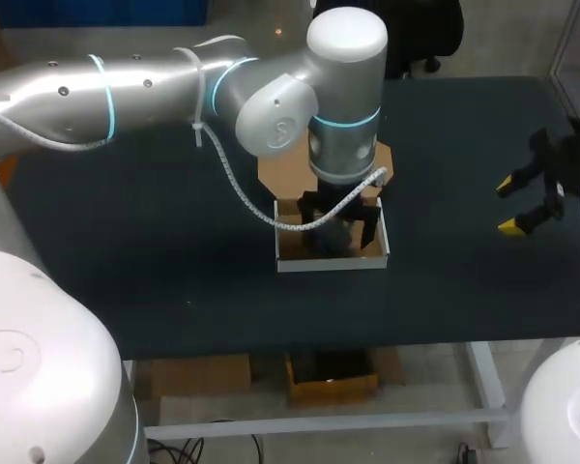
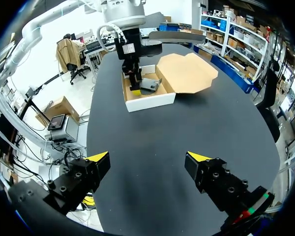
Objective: Assemble the packaging by folding the flat box into shape, placing the metal phone stand inside, and closing the box properly
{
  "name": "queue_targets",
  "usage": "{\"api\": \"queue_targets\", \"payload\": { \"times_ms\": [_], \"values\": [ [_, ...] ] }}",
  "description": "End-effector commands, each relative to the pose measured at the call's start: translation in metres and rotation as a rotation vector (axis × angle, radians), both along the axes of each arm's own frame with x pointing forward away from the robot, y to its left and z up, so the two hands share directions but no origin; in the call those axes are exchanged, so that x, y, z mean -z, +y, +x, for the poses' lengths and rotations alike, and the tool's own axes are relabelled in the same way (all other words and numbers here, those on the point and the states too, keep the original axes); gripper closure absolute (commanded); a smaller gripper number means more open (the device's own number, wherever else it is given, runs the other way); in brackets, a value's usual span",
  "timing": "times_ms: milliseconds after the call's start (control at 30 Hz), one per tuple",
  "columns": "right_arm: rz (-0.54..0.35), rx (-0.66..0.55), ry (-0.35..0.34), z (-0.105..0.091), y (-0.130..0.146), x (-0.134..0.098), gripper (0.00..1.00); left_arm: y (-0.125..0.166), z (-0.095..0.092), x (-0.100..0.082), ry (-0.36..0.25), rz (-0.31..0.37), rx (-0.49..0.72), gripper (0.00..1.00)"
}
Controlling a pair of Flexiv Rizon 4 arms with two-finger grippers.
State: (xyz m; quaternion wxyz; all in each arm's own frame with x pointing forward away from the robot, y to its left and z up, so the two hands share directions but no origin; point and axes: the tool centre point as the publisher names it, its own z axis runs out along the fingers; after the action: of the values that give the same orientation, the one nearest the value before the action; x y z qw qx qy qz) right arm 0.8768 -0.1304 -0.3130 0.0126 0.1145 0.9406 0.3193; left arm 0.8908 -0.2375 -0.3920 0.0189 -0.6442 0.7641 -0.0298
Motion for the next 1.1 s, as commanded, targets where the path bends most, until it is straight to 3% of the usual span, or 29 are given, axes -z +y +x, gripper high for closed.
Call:
{"api": "queue_targets", "payload": {
  "times_ms": [33,433,1100],
  "values": [
    [0.003,-0.002,0.002,0.0,-0.001,-0.001,0.0,-0.002,-0.005,0.0,-0.009,0.022,-0.02,0.0],
    [0.003,-0.002,0.002,0.0,-0.001,-0.001,0.0,0.012,-0.033,0.004,0.008,0.021,-0.1,0.0],
    [0.003,-0.002,0.002,0.0,-0.001,-0.001,0.0,0.004,-0.078,0.001,0.019,0.02,-0.162,0.0]
  ]
}}
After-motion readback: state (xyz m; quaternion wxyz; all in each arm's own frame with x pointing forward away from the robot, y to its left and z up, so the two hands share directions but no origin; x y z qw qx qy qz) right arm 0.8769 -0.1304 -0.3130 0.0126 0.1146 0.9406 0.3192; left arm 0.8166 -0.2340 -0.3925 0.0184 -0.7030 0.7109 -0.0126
